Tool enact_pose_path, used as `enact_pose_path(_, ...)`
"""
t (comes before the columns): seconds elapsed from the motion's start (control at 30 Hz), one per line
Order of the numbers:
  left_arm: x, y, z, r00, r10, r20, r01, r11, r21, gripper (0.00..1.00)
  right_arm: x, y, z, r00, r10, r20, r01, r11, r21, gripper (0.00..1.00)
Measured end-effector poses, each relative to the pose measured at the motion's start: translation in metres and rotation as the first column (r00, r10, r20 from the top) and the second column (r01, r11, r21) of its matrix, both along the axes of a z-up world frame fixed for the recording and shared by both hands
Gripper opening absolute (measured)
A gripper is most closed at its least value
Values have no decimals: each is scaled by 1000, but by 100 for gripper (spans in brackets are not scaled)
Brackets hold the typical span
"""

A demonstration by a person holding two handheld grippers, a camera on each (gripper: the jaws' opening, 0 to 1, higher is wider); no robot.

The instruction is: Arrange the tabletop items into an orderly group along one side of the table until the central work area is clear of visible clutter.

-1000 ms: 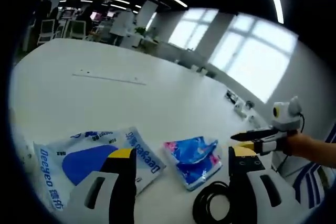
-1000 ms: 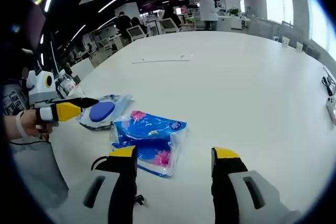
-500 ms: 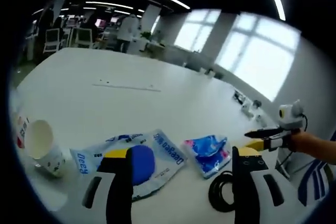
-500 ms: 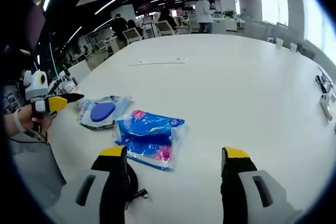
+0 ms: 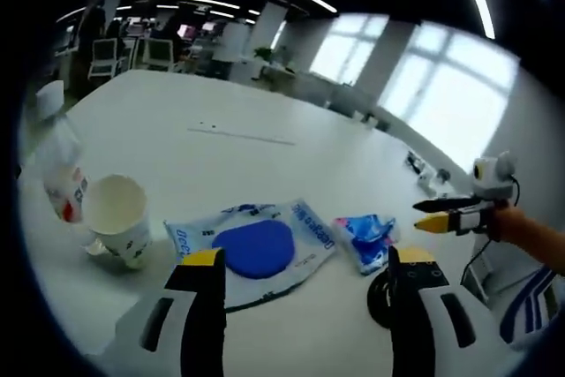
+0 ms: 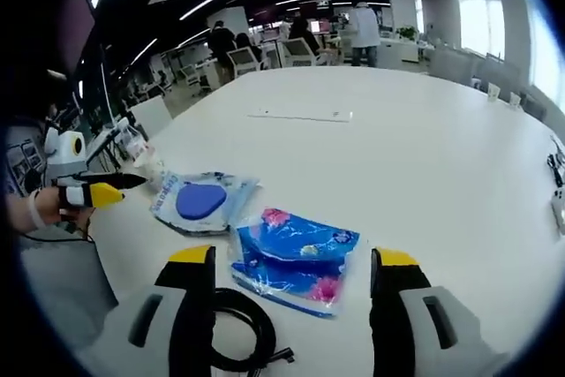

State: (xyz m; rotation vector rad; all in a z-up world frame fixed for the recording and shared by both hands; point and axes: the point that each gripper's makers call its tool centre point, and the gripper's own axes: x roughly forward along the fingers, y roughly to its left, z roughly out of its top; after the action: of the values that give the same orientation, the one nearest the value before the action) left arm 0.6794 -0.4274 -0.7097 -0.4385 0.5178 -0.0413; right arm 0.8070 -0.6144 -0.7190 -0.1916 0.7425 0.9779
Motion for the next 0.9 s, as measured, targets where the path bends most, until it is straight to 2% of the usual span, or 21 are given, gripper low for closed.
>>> enact_pose_path(0.23,-16,26,-10,998,65,-17,-65,998,9,69,-2,37,8,996,82,21,-82,997,-9,65)
enact_pose_path(0.4,-26,37,-18,994,109,-27,-110,994,-5,65,-8,62,14,989,145,21,-144,989,-19,62)
enact_pose_path(0.57,-31,44,-26,992,122,-38,-123,992,-7,62,-13,86,16,979,204,23,-204,979,-18,57)
enact_pose_path(0.67,-33,47,-31,990,133,-51,-134,991,-18,61,-17,98,15,971,239,23,-239,971,-17,52)
enact_pose_path(0.77,-33,49,-36,990,125,-59,-125,992,-12,57,-23,108,5,961,277,5,-277,960,-33,41)
enact_pose_path(0.9,-32,49,-40,989,132,-59,-134,991,-24,53,-29,113,-9,958,283,-51,-284,958,-36,39)
